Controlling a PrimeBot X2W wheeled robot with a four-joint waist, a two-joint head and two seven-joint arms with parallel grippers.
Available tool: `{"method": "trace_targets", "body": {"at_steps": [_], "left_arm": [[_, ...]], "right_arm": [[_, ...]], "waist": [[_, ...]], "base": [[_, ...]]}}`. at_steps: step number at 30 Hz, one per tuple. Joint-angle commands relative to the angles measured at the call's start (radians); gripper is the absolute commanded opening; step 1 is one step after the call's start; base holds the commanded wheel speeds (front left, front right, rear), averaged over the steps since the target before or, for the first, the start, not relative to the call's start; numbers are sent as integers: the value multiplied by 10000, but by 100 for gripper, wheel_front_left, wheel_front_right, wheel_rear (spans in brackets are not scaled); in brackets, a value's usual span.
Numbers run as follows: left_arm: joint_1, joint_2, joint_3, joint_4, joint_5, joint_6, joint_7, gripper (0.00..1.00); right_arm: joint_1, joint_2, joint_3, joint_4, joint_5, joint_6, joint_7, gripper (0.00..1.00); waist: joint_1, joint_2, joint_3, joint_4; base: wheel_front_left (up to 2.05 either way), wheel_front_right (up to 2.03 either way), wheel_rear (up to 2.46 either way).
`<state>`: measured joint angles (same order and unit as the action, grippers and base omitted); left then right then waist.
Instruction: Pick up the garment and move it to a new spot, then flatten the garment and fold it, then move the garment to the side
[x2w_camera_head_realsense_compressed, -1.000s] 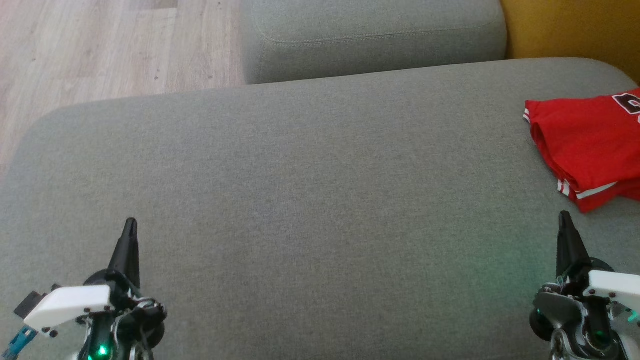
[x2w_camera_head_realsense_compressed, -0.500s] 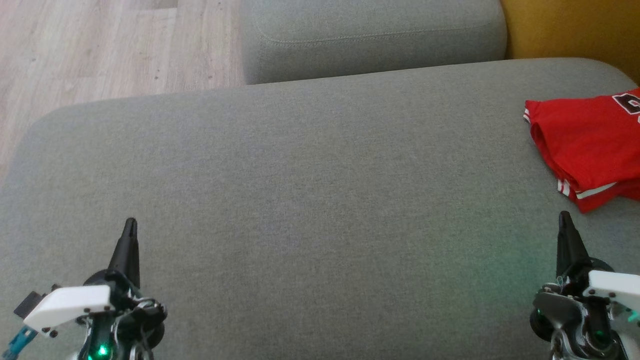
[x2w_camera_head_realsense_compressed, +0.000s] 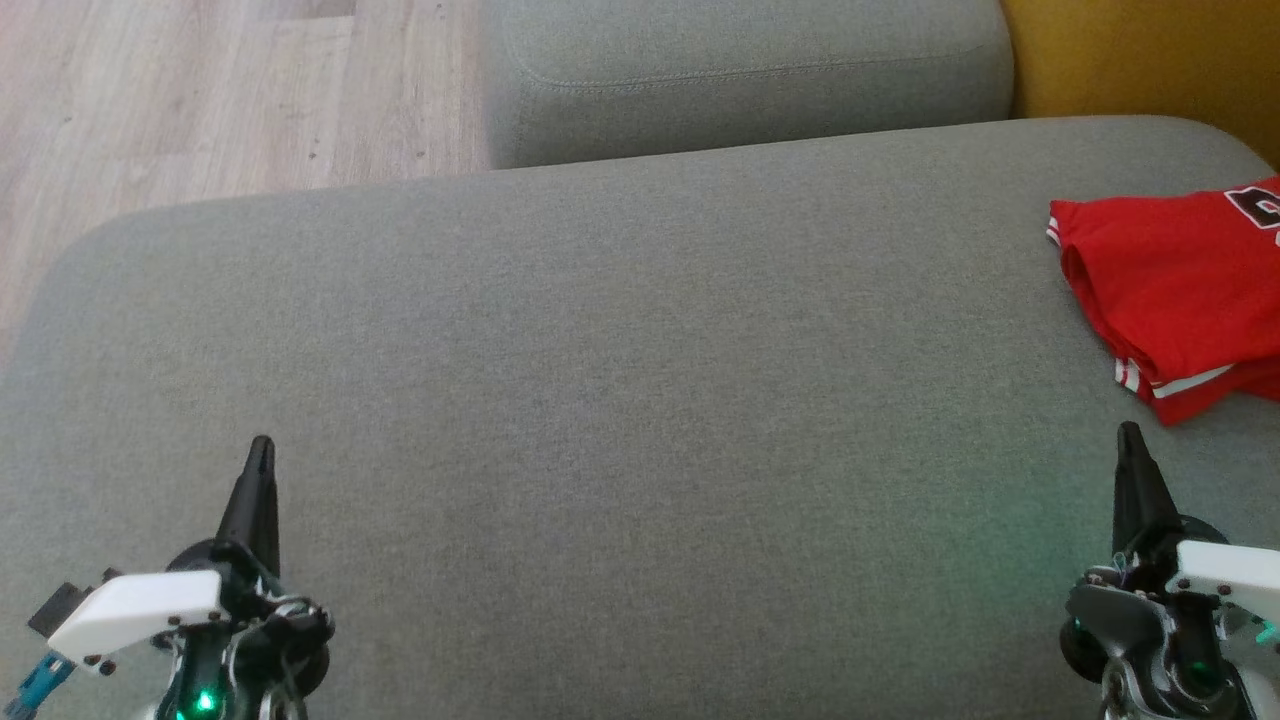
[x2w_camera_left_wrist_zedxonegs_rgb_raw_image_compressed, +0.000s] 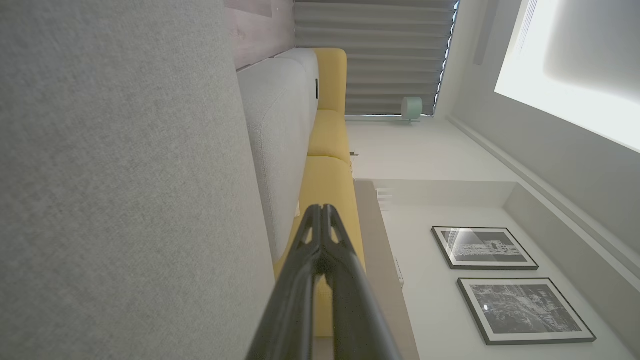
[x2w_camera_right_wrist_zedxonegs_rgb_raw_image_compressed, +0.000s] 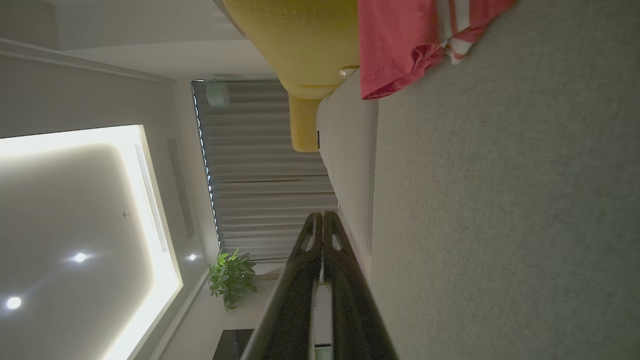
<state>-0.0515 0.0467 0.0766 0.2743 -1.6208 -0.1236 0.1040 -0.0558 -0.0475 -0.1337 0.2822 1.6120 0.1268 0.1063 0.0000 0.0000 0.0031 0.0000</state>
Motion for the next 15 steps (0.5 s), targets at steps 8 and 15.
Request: {"method": "trace_targets", "body": {"at_steps": [8, 15], "left_arm": [[-563, 57, 351, -293, 105, -71, 75, 0], [-563, 55, 355, -293, 108, -71, 78, 0]], "right_arm": [[-522, -37, 201, -374, -32, 39, 67, 0], [-522, -36, 199, -374, -34, 39, 69, 0]], "waist": [[0, 0, 0, 0], [0, 0, 0, 0]], "base": [[0, 0, 0], [0, 0, 0]]}}
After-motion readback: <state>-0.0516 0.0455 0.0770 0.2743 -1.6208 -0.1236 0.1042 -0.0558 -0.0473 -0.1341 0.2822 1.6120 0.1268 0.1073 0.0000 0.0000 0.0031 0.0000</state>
